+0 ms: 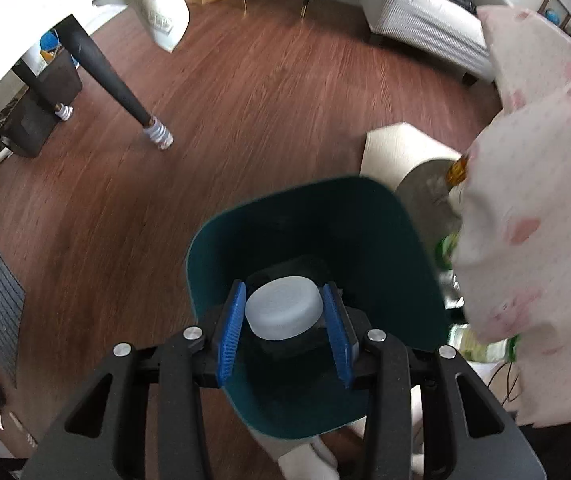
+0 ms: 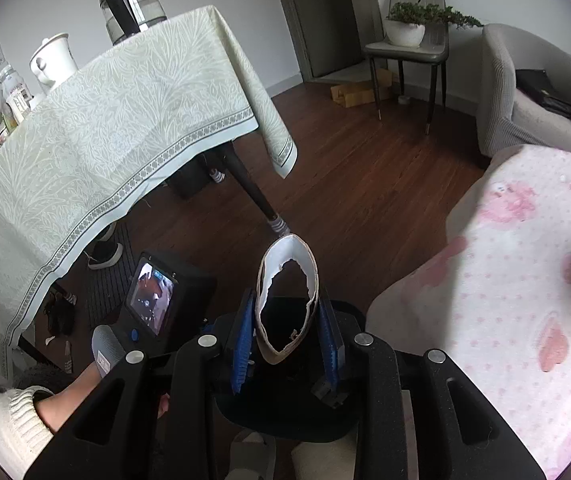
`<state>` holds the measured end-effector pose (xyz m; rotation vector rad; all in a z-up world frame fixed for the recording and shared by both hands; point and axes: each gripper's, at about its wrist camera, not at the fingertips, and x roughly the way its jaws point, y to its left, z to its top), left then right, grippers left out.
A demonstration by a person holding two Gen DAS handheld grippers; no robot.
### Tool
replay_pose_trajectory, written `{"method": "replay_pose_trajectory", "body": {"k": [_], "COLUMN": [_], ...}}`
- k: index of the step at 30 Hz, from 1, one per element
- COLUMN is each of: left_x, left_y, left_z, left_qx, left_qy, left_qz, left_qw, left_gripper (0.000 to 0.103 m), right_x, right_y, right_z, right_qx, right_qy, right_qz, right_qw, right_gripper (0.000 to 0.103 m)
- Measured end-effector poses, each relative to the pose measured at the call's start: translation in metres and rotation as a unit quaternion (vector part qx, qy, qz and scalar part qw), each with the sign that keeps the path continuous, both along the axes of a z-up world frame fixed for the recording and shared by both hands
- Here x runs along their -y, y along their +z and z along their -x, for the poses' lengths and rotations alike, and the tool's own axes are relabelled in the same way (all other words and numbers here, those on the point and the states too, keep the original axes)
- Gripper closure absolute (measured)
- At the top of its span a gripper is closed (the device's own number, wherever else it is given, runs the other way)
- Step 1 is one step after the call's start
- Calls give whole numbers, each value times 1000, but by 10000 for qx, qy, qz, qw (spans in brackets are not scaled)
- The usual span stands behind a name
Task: Collect trash
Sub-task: 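Carry the white lid with the left tool into the green bin and release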
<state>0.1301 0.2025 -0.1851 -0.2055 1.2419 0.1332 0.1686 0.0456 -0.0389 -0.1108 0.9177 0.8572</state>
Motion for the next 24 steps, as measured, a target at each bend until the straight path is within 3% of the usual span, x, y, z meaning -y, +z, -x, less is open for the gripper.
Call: {"method": "replay_pose_trajectory", "body": {"k": [5,10,15,24], "left_x": [-9,-13,-26,-52], "left_y": [-15,-24,-9,44], "left_z": [5,9,14,25], "left_qx": [-207,-344,-59,684], "left_qy": [-11,-74,63,428], "left_qz": [119,152,203,177], "left_qw": [9997,9993,9998,9966], "left_gripper": [60,47,43,33], "right_x": [-12,-24,-34,-51], "right_y": [-12,-25,-39,-72], "right_z": [-1,-3,-6,-11], "right_qx": [-157,-320,-440,-748], "right_qy": [62,126,133,216], "right_qz": [88,238,384,706], "right_qw": [9998,9991,9982,9945], "right_gripper": [73,73,73,73]}}
